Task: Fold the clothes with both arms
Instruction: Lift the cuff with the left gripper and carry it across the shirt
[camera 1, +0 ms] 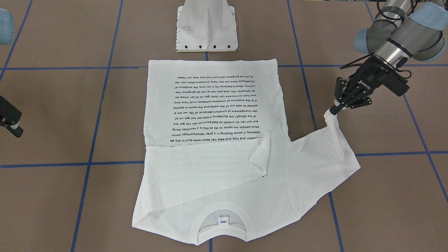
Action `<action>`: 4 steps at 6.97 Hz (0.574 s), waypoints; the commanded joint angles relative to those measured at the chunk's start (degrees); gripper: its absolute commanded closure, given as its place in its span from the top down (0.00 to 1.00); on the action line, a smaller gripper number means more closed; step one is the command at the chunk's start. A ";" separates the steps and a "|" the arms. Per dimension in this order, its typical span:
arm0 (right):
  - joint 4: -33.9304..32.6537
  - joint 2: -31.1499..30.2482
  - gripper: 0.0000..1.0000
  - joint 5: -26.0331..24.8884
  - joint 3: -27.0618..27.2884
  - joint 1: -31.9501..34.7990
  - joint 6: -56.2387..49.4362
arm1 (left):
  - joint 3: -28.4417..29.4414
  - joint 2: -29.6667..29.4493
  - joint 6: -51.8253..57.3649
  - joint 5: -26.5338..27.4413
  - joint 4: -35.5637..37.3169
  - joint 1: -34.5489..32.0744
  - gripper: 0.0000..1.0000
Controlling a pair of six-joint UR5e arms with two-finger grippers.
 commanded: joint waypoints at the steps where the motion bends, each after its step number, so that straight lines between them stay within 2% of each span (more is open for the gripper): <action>1: 0.00 0.12 1.00 0.01 -0.03 0.00 0.37 | 0.25 -17.30 -8.01 1.49 16.67 3.51 0.00; 3: 0.00 0.12 1.00 0.01 -0.03 0.00 0.55 | 1.83 -25.50 -13.04 1.94 21.11 5.45 0.00; 4: 0.00 0.12 1.00 -0.08 -0.29 0.00 0.46 | 3.06 -27.11 -14.27 6.21 21.39 9.20 0.00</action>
